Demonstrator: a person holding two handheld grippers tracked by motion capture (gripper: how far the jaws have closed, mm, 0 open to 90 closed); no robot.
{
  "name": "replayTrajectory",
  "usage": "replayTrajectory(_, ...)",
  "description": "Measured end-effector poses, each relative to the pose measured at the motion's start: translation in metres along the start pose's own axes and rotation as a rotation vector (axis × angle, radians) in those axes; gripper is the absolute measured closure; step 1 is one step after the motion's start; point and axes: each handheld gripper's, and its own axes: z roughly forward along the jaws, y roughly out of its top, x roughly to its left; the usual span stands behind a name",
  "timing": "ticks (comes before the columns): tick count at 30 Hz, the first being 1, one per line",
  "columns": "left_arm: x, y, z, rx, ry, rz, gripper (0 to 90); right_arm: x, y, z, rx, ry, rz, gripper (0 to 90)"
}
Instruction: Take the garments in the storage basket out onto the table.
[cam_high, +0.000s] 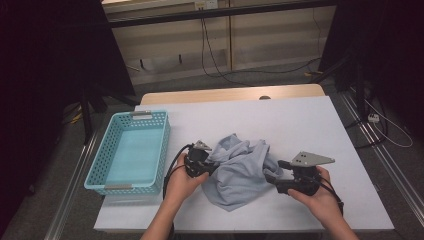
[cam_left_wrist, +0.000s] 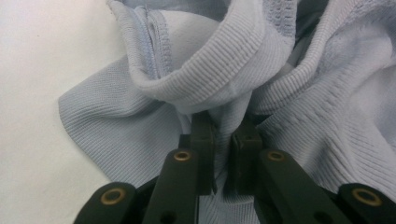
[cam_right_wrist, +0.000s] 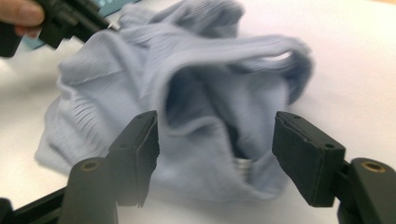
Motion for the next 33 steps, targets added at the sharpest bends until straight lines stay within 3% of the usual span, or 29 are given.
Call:
replayTrajectory(11, 0.001, 0.0, 0.0, 0.002, -0.007, 0.001, 82.5, -0.03, 0.012, -0.001, 0.004, -0.071, 0.044, 31.8)
replayTrajectory(19, 0.002, 0.0, 0.0, 0.004, -0.008, 0.004, 82.5, -0.047, 0.025, 0.01, 0.005, -0.114, 0.083, 36.0)
replayTrajectory(21, 0.002, 0.0, 0.0, 0.004, -0.008, 0.006, 82.5, -0.051, 0.03, 0.016, 0.028, -0.134, 0.083, 38.0)
replayTrajectory(33, 0.002, 0.001, 0.0, 0.005, -0.012, 0.01, 82.5, -0.067, 0.048, 0.038, 0.049, -0.166, 0.161, 40.4)
